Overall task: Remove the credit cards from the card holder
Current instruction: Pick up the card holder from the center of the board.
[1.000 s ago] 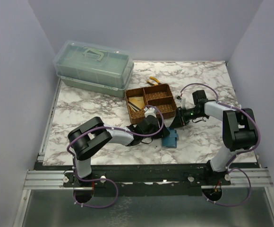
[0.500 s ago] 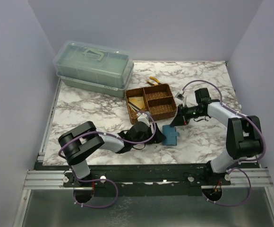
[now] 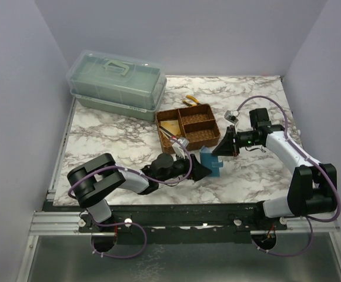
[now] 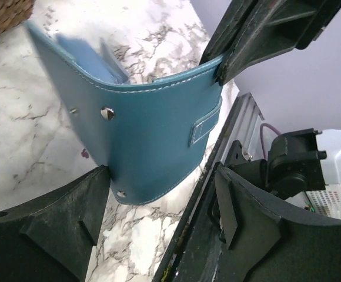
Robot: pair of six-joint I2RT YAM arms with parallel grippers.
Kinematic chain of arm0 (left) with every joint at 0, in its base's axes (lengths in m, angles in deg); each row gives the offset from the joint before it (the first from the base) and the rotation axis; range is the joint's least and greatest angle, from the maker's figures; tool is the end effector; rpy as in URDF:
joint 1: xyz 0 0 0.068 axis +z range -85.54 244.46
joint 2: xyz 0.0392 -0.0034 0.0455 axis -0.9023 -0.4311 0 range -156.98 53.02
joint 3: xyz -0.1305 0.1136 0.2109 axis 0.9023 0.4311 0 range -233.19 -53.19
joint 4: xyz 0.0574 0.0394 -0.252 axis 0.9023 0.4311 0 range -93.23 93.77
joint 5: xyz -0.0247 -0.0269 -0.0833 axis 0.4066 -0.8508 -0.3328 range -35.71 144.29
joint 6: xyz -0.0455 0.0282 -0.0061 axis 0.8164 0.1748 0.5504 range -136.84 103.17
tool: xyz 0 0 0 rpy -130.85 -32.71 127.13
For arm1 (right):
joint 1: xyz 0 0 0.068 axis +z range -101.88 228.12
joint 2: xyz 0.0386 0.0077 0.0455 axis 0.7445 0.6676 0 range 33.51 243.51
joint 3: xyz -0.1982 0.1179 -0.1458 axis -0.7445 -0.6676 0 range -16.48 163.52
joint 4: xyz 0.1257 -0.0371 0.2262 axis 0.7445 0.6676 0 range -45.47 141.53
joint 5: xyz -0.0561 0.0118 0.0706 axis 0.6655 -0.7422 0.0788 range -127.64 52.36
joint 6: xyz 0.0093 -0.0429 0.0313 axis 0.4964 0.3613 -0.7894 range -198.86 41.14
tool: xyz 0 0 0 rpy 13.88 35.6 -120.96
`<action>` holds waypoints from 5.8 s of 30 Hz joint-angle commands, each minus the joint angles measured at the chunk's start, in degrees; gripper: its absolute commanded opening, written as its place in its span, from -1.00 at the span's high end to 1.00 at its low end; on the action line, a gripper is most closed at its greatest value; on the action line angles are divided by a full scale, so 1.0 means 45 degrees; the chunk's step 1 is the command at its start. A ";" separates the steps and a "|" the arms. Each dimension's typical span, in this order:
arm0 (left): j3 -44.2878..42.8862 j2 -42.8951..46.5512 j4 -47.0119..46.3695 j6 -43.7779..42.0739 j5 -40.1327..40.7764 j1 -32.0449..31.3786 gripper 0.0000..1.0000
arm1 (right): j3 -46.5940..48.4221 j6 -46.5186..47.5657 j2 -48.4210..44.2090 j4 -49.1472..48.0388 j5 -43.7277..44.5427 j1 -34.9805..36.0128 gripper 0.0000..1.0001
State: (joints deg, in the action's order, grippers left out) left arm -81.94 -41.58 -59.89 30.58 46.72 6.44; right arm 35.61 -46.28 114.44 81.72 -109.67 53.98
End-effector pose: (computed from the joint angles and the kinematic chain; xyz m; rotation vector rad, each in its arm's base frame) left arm 0.1570 -0.2604 0.1603 0.2920 1.9479 -1.4108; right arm 0.2516 0.0598 0.2310 -0.9993 1.8801 1.3849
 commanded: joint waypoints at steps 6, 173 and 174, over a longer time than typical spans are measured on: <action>-0.0684 -0.0830 -0.2367 -0.0540 -0.1216 -0.0003 -0.57 | 0.0418 0.2799 -0.0050 0.2560 -0.2364 -0.0093 1.00; -0.5331 -0.2953 -0.0395 -1.6270 1.2898 -0.3614 0.76 | 0.1179 -1.5964 -0.0270 -0.1485 0.5424 -0.0484 0.21; -0.5176 -0.2728 -0.0330 -1.6044 1.2777 -0.3628 0.80 | 0.1172 -1.5955 -0.0342 -0.1587 0.5289 -0.0484 0.00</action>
State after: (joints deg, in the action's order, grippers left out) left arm -105.98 -58.74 -59.70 -45.33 105.58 -9.82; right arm 41.87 -117.77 113.56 76.56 -79.62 51.38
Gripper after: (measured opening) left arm 0.281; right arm 0.355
